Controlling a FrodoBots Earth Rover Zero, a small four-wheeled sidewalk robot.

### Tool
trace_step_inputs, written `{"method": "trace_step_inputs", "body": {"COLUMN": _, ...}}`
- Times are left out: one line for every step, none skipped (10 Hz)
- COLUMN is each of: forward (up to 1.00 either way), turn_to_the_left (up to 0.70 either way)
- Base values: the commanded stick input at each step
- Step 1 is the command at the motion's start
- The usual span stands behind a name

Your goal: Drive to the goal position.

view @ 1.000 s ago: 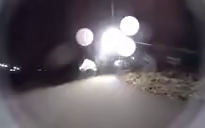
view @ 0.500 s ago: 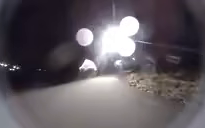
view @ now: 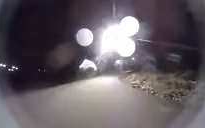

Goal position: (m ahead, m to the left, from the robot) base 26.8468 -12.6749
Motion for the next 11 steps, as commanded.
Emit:
{"method": "trace_step_inputs", "body": {"forward": 1.0, "turn_to_the_left": 0.0}}
{"method": "trace_step_inputs", "body": {"forward": 1.0, "turn_to_the_left": 0.0}}
{"method": "trace_step_inputs", "body": {"forward": 1.0, "turn_to_the_left": 0.0}}
{"method": "trace_step_inputs", "body": {"forward": 1.0, "turn_to_the_left": 0.0}}
{"method": "trace_step_inputs", "body": {"forward": 1.0, "turn_to_the_left": 0.0}}
{"method": "trace_step_inputs", "body": {"forward": 1.0, "turn_to_the_left": 0.0}}
{"method": "trace_step_inputs", "body": {"forward": 1.0, "turn_to_the_left": 0.0}}
{"method": "trace_step_inputs", "body": {"forward": 1.0, "turn_to_the_left": 0.0}}
{"method": "trace_step_inputs", "body": {"forward": 1.0, "turn_to_the_left": 0.0}}
{"method": "trace_step_inputs", "body": {"forward": 1.0, "turn_to_the_left": 0.0}}
{"method": "trace_step_inputs", "body": {"forward": 1.0, "turn_to_the_left": 0.0}}
